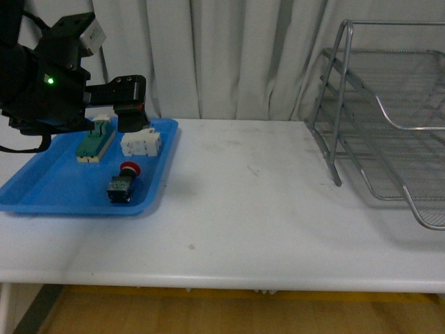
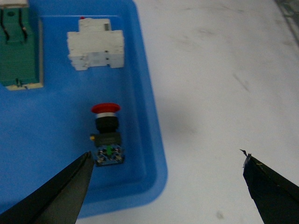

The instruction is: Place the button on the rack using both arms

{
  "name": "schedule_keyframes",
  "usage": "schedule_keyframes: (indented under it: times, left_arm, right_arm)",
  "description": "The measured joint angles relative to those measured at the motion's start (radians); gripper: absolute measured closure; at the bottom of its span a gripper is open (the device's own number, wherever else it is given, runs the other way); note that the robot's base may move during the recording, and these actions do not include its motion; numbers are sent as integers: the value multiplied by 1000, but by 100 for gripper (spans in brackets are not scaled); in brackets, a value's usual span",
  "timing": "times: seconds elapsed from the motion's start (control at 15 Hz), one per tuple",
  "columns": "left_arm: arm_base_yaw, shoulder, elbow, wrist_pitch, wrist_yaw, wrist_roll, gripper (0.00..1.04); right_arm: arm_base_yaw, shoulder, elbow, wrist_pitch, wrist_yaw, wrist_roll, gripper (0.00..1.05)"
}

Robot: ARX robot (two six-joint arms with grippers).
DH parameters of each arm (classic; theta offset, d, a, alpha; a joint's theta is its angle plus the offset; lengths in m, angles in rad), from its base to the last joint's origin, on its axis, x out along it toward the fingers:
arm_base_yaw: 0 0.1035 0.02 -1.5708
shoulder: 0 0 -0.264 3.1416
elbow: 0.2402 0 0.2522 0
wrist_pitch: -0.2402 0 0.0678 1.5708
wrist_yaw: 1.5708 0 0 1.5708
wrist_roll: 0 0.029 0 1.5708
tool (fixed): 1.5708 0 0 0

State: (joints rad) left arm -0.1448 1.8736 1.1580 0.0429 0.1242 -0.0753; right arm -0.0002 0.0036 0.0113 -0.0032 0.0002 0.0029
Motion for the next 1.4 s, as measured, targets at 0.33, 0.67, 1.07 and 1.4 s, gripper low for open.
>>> schedule_keyframes:
  times: [0.33,0.67,1.07,1.4]
  left_arm:
    - [31,244,209,-134,-82,-148,7]
    - [2,351,276,-132,-210,-126,7]
    - [-8,447,340,-145,-257,-93,7]
    - [-2,483,370,-135,-277,-74,7]
  right_arm:
    - [0,0,0,0,0,0,6]
    - [0,0,0,0,0,0,6]
    - [0,0,0,0,0,0,6]
    - [0,0,0,0,0,0,6]
